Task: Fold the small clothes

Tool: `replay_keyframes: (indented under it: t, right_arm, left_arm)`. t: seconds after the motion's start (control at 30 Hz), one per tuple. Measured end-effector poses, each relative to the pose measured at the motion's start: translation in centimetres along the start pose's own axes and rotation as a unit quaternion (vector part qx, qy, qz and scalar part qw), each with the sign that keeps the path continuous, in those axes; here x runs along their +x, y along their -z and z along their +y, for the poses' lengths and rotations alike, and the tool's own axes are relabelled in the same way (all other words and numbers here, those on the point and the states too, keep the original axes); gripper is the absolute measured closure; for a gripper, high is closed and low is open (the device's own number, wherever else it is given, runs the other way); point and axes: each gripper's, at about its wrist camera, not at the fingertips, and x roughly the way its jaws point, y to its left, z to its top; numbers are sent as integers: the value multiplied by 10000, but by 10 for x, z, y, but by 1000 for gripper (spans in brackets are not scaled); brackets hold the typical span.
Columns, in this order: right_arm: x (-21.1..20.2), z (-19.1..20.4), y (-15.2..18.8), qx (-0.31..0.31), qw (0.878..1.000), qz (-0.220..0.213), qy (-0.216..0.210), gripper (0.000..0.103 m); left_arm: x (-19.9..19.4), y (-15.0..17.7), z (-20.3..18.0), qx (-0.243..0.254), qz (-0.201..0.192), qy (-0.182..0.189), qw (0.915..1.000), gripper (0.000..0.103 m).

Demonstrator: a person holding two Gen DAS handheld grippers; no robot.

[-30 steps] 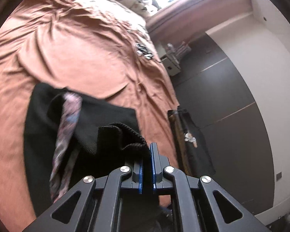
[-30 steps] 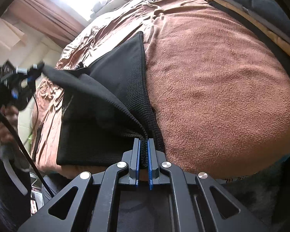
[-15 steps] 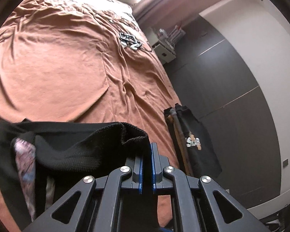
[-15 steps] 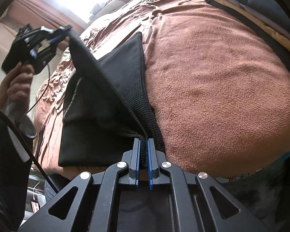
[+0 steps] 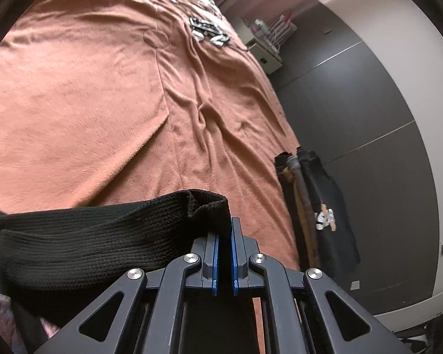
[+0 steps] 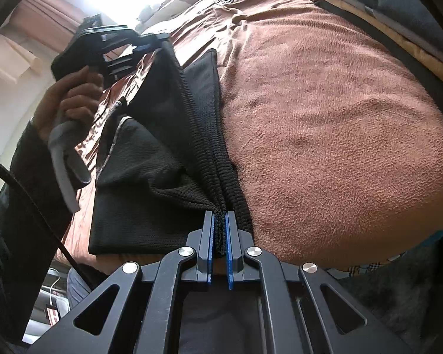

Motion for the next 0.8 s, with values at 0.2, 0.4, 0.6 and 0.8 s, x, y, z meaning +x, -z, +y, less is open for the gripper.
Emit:
replay_keyframes:
  t: [0.2,0.4,0.6,0.8]
  right_arm:
    - [5,-1,-1,48,10000,25,11,100]
    - [7,-2,-2,79,10000,28,12,100]
    - [6,-1,0,64,10000,1,23,100]
    - [5,1,-1,58,10000,-11,59,99]
  left_arm:
    - [28,-6,8,-9,138,-192,9997,96]
    - [36,-10,9,-66,185,-100,9998,87]
    - [-1,-10,1,20,-101,-47,9999,48]
    - [-47,5,7,102,-175,-293,9994,45]
